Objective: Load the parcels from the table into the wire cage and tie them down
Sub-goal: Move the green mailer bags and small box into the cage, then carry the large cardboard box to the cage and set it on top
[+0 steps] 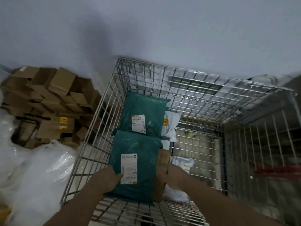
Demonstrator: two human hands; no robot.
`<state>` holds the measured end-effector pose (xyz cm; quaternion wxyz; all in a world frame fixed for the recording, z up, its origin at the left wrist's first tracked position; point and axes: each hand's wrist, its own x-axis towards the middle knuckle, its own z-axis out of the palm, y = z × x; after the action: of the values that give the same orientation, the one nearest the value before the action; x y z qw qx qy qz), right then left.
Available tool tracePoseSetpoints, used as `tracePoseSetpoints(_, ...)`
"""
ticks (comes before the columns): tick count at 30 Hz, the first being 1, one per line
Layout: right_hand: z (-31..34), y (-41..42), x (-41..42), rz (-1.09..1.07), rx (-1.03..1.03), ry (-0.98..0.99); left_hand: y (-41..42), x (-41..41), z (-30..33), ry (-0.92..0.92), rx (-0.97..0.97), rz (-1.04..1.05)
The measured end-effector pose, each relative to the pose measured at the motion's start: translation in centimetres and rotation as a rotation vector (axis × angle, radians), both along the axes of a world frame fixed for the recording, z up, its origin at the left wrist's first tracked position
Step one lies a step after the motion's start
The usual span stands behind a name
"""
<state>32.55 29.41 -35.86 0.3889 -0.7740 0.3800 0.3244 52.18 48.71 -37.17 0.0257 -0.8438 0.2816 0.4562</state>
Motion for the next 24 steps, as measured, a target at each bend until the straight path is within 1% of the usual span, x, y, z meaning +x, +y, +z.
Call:
tracePoseSetpoints(2, 5.3, -1.8, -0.4, 0.100, -0.038, 0.002, -2.0, -0.7, 4.7, 0.018, -0.005, -0.109)
tracePoseSetpoints(5, 13.8, -5.1, -1.4, 0.239, -0.114, -0.033, -5.5, -1.7, 13.5, -0.066, -0.017, -0.270)
tracePoseSetpoints(7, 19.6, -7.4, -2.6, 0.190, -0.185, -0.052, -8.3, -2.7, 20.1, -0.184, -0.036, -0.371)
tracePoseSetpoints(12, 35.7, -12.5, -7.3, 0.100, -0.411, -0.171, -15.0, -6.2, 36.7, -0.418, -0.213, -0.521)
tracePoseSetpoints(13, 37.7, -13.2, -7.9, 0.098, -0.433, -0.181, -16.0, -6.4, 38.9, -0.442, -0.224, -0.532)
tracePoseSetpoints(15, 44.3, -15.1, -10.7, 0.077, -0.553, -0.228, -18.5, -8.1, 45.8, -0.537, -0.337, -0.543)
tracePoseSetpoints(18, 53.2, -17.6, -15.7, -0.018, -0.712, -0.307, -21.6, -11.4, 54.7, -0.616, -0.512, -0.526)
tracePoseSetpoints(21, 60.7, -19.4, -21.7, -0.115, -0.839, -0.336, -24.4, -15.2, 61.4, -0.680, -0.616, -0.542)
tracePoseSetpoints(24, 65.5, -20.2, -28.0, -0.199, -0.925, -0.299, -27.0, -19.3, 65.8, -0.701, -0.699, -0.576)
